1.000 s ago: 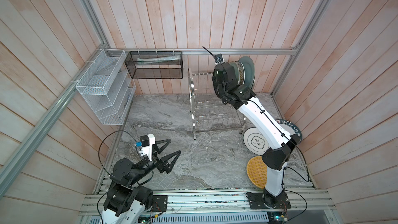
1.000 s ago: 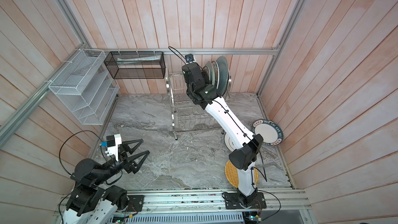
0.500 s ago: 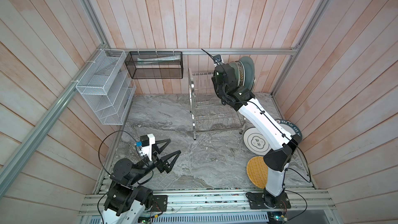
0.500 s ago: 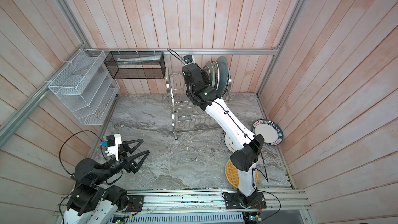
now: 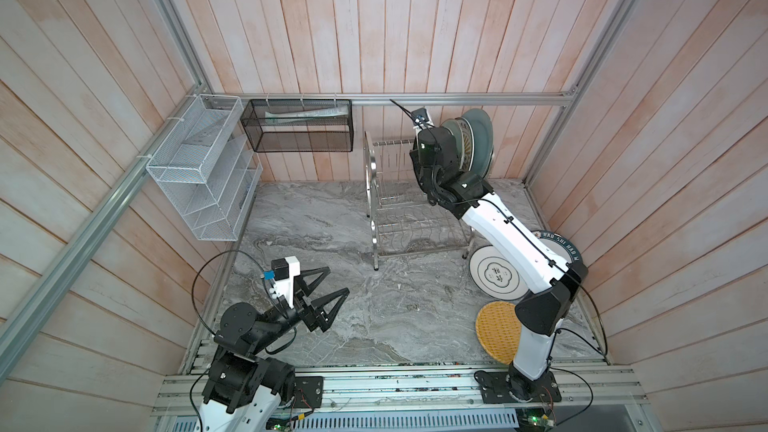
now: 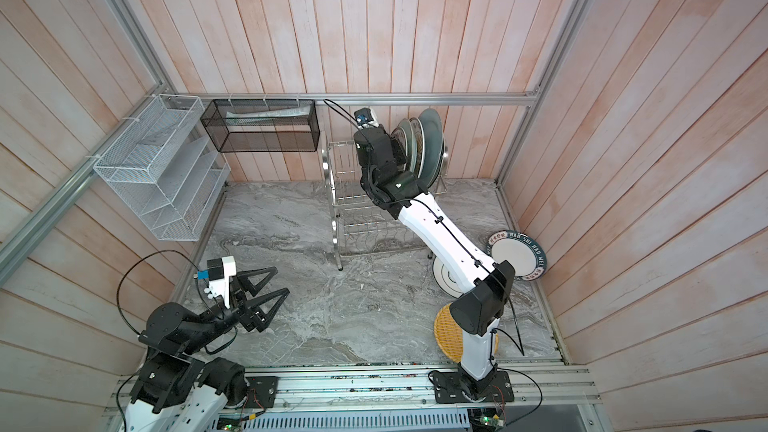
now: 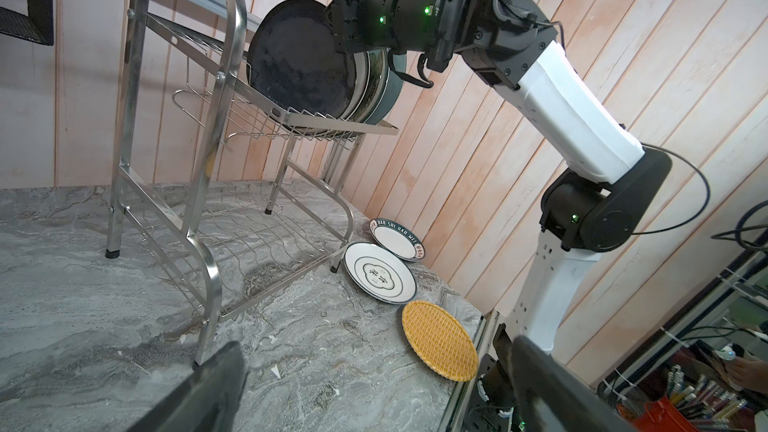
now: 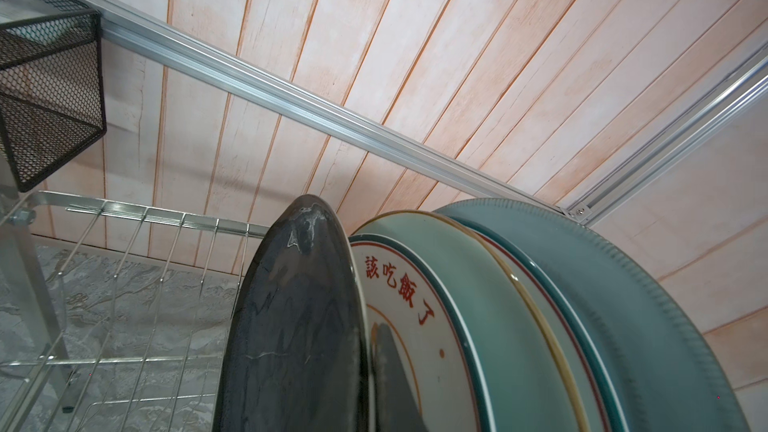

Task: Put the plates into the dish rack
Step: 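Lower the dark blue plate into the rack slot in front of the other plates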

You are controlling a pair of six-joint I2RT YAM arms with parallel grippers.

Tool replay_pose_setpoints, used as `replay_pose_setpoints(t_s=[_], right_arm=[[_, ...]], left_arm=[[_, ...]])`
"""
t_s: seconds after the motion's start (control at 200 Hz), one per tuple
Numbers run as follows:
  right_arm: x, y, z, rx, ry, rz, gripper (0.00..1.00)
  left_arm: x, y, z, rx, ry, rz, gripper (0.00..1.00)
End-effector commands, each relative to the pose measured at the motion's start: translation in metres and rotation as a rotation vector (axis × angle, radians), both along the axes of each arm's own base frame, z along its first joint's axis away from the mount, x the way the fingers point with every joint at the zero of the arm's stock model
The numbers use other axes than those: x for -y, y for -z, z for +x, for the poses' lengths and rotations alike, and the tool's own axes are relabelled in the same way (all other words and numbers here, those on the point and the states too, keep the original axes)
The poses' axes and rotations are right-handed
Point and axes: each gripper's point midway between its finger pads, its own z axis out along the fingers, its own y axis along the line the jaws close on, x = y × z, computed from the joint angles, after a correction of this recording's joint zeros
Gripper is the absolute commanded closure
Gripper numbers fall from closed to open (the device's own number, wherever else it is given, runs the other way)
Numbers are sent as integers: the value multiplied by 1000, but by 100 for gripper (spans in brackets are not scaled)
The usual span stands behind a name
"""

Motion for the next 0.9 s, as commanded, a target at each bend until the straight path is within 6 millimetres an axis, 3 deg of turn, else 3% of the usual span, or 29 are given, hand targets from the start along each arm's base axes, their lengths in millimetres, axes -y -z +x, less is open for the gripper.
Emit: replay_pose_setpoints(t_s=[0.0,0.375,0.77,0.895], right_arm=[[21,-37,-19,71,27,8,100],[21,-44,-26,90,-10,-4,100],[21,-27,-26,25,-38,49,100],[23,-22,-26,10,-21,49,96]], left_arm=[[1,0,1,6,13,-4,0],[1,4,6,-14,6,-1,0],[0,5,9,-23,1,0,0],[0,5,9,-22,1,0,0]])
